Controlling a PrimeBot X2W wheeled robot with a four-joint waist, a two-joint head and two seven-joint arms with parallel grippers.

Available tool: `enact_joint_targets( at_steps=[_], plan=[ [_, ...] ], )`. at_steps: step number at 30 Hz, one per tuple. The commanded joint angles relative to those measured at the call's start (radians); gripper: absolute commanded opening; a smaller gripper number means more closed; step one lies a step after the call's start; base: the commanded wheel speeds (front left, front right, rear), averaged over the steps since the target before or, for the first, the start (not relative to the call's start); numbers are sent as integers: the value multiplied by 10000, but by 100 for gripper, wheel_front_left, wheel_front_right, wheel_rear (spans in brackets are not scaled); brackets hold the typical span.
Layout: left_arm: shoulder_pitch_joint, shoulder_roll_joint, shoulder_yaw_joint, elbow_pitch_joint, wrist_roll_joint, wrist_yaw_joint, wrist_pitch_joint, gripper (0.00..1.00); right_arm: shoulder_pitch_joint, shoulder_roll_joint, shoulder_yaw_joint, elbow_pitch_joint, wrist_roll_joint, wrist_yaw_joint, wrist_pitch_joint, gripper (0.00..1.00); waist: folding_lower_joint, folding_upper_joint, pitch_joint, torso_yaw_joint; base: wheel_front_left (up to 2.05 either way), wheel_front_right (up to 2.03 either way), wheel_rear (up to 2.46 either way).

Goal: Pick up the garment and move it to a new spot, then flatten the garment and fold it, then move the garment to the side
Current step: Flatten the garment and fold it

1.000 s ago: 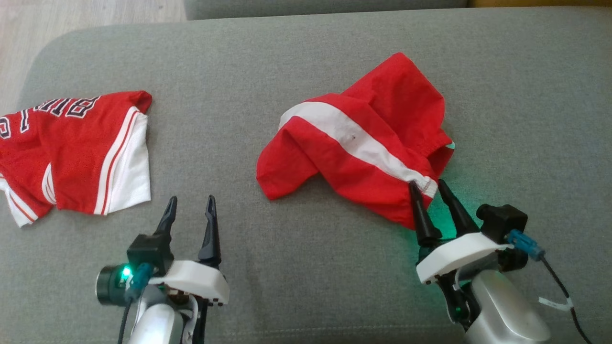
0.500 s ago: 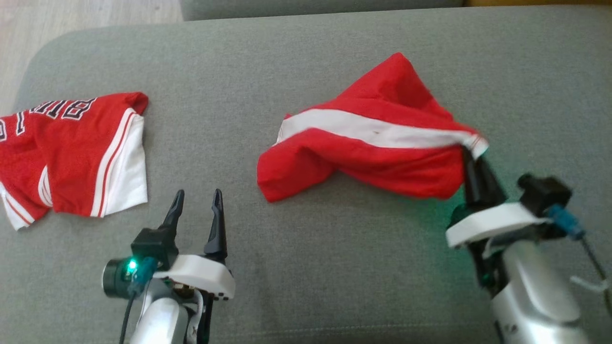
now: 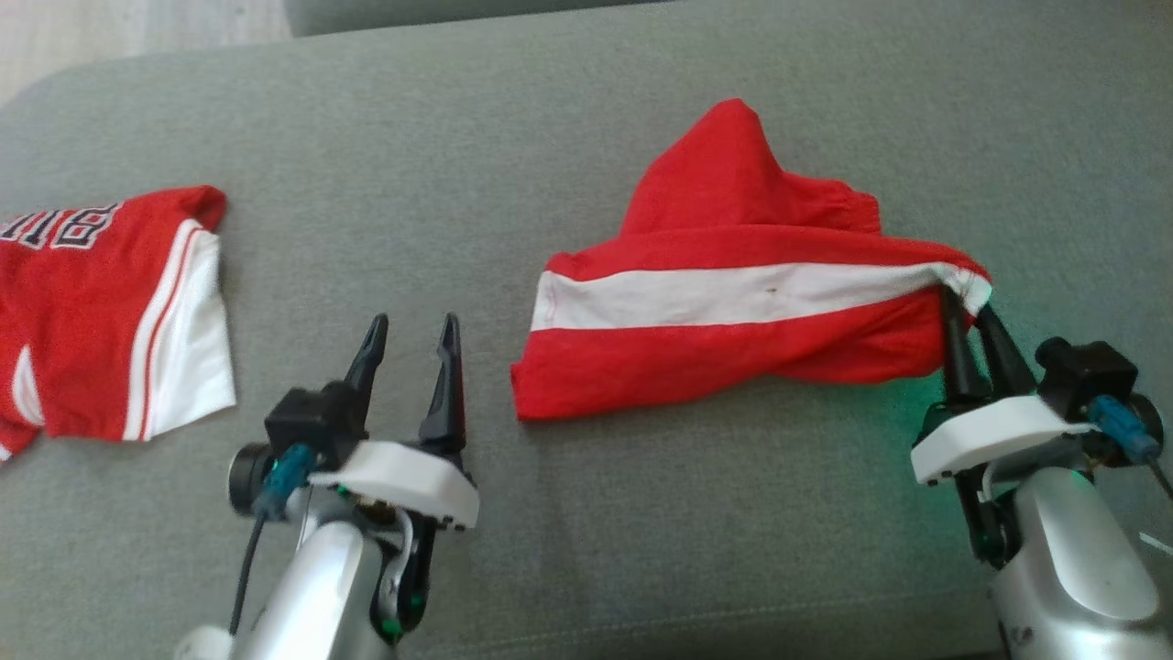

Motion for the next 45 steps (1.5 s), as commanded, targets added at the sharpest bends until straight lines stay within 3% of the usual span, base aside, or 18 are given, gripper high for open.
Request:
enact_joint_targets(
  at_steps=[1, 12, 21, 32, 45],
  plan=[
    [-512, 110, 137, -181, -177, -88, -61, 100, -208, 103, 117, -248, -110, 73, -65, 100, 0, 0, 153, -153, 0, 0, 0],
    [-1609, 110, -692, 1189, -1569, -750, -61, 100, -163, 591, -378, -692, -541, 73, -65, 100, 0, 0, 591, -745, 0, 0, 0],
    [-2187, 110, -899, 2558, -2132, -1038, -61, 100, -189, 721, -114, -1015, -503, 73, -65, 100, 0, 0, 864, -1328, 0, 0, 0],
    [-2726, 110, -1713, 3698, -2587, -1358, -61, 100, -355, 776, 325, -1134, -334, 73, -65, 100, 0, 0, 1165, -1543, 0, 0, 0],
    [-2298, 110, -1967, 2740, -3087, -1329, -61, 100, -301, 787, 189, -1200, -289, 73, -65, 100, 0, 0, 776, -1327, 0, 0, 0]
  ],
)
